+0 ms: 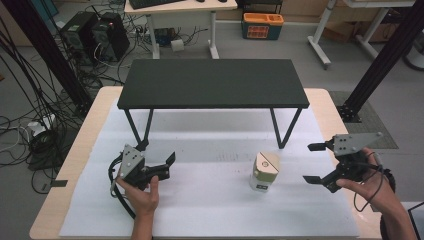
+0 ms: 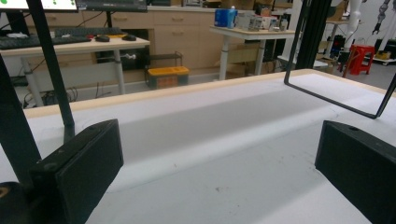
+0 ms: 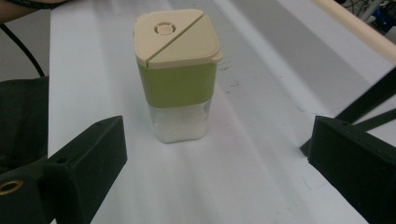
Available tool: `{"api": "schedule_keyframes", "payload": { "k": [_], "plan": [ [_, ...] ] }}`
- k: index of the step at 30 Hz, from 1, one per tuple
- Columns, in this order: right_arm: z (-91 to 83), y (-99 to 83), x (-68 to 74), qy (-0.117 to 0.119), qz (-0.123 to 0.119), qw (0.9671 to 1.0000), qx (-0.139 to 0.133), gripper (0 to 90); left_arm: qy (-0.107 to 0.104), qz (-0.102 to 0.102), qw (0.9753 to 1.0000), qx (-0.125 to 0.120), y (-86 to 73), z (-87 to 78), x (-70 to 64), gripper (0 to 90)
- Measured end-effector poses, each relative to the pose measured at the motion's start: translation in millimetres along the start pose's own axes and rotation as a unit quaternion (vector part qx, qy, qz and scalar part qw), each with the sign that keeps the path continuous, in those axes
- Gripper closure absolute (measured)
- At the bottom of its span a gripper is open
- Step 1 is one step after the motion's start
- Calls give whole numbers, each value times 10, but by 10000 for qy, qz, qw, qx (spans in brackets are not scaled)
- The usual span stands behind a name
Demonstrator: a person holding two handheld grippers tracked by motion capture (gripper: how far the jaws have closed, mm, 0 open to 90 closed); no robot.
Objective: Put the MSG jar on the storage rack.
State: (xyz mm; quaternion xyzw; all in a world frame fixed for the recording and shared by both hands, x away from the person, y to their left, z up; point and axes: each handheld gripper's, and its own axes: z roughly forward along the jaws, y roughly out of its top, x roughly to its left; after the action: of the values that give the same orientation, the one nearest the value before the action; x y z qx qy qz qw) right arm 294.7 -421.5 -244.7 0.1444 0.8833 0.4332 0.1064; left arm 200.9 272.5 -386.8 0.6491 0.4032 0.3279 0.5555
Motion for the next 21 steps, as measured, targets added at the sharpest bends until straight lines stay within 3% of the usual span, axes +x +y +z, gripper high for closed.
{"api": "schedule_keyframes", "payload": {
  "k": [21],
  "plan": [
    [942,-45,-71,696,6,9975,-110,48,-21,-12,10000,-32,-11,-3,8,12]
  ]
}}
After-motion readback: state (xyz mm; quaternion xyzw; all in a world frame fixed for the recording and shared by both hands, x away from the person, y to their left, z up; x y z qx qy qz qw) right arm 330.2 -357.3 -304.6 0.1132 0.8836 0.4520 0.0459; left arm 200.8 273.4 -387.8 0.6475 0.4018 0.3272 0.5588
